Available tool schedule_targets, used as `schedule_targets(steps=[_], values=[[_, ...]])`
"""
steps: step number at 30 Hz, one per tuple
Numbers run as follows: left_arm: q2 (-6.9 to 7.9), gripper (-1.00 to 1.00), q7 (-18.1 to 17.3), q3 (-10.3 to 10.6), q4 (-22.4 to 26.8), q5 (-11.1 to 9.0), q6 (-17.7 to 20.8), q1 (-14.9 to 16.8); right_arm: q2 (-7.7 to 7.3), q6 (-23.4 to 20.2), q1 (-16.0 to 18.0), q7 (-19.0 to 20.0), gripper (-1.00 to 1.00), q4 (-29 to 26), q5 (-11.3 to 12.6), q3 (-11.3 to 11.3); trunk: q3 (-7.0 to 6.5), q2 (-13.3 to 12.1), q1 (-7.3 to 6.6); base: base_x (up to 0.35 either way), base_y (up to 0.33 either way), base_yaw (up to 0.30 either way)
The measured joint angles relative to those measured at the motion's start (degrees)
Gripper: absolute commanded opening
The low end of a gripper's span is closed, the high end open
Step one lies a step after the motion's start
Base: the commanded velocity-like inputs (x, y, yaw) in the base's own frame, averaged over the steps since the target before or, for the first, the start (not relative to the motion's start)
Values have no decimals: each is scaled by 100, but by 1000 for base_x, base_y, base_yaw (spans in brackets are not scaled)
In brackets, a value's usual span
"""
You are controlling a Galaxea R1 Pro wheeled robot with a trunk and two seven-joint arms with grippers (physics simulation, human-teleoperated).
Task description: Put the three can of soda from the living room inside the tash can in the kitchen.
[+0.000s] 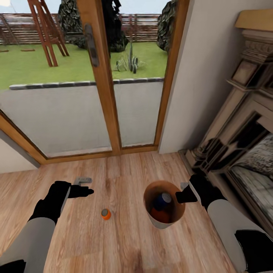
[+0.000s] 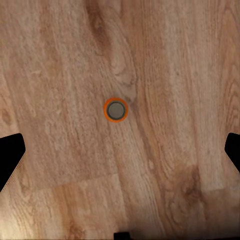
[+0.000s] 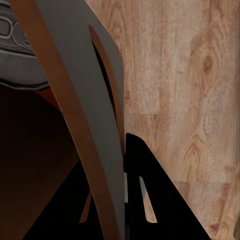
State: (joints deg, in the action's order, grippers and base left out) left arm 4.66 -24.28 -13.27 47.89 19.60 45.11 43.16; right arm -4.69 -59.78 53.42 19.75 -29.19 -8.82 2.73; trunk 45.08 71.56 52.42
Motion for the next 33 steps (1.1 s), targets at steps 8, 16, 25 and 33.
schedule_targets(steps=[8,16,25,33], values=[[0,100,1,0,-3,0,0,0,-2,-1,0,-2,-100,0,8,0,0,0,0,329,0,0],[2,100,-15,8,-1,-2,-2,-2,6,-2,0,-13,-100,6,16,-2,0,0,0,299,0,0],[4,100,-2,3,-32,1,98,-10,9,-4,0,-25,-100,25,28,0,0,0,0,47,0,0],[-3,100,10,-6,-165,-58,120,-1,10,-3,0,-26,-100,33,22,0,0,0,0,2,0,0]])
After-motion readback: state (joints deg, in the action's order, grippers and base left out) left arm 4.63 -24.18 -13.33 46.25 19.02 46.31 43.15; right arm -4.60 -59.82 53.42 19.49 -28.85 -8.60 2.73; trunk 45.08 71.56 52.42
